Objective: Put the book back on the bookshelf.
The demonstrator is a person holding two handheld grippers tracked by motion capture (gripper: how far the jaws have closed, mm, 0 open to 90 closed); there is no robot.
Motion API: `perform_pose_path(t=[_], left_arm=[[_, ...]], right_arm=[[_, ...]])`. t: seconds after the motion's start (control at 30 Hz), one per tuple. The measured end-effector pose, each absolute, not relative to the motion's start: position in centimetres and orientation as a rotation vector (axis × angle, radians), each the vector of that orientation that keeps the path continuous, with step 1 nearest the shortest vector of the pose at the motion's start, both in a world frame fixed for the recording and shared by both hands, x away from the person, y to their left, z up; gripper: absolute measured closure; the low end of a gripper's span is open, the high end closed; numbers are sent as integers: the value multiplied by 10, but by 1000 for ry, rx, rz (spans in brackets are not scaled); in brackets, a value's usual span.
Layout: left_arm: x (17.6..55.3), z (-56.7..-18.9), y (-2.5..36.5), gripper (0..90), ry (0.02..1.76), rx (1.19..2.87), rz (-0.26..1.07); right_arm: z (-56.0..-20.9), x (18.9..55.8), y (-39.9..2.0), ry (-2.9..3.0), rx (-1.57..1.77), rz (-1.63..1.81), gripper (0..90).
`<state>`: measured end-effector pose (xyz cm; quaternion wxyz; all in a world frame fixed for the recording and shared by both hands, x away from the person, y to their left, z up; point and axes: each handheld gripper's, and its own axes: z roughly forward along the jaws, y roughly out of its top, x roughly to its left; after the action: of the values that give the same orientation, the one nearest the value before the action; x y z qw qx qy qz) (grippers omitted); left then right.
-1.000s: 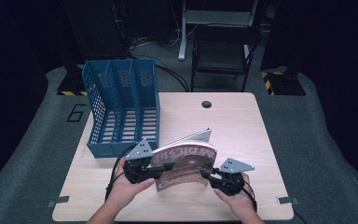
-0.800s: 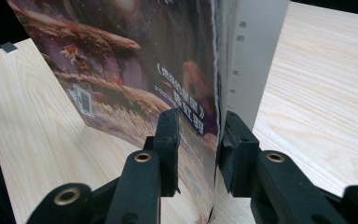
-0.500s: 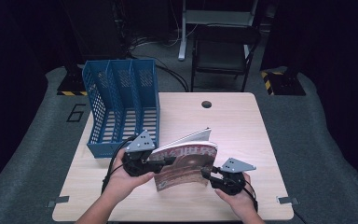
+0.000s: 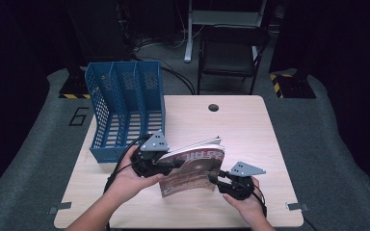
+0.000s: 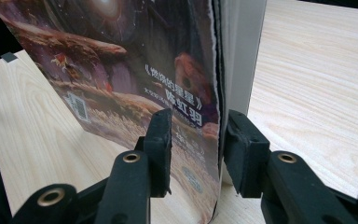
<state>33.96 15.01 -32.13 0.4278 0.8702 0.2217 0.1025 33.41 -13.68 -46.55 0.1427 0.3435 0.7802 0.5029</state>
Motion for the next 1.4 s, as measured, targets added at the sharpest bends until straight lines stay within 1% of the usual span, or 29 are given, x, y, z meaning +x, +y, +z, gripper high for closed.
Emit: perform_pose_path(t=[0.23, 0.3, 0.53, 0.7, 0.87, 1.0, 1.4], left_arm=[[343, -318, 144, 714, 544, 2205, 264], [344, -317, 143, 727, 536, 2226, 262], [344, -316, 144, 781, 553, 2220, 247], [344, -316, 143, 828, 540, 2238, 267], [342, -314, 142, 833, 520, 2260, 264], [343, -315, 141, 832, 528, 2254, 291], [342, -313, 140, 835, 502, 2285, 272]], right_arm=[[-466, 337, -136, 2245, 1006, 1457, 640], [-465, 337, -136, 2248, 1007, 1455, 640], [-465, 338, -136, 2242, 1014, 1461, 640], [-465, 340, -136, 2247, 1020, 1463, 639], [-465, 341, -136, 2244, 1014, 1463, 637], [-465, 341, -135, 2246, 1011, 1463, 637], [-466, 341, -136, 2244, 1014, 1463, 634]])
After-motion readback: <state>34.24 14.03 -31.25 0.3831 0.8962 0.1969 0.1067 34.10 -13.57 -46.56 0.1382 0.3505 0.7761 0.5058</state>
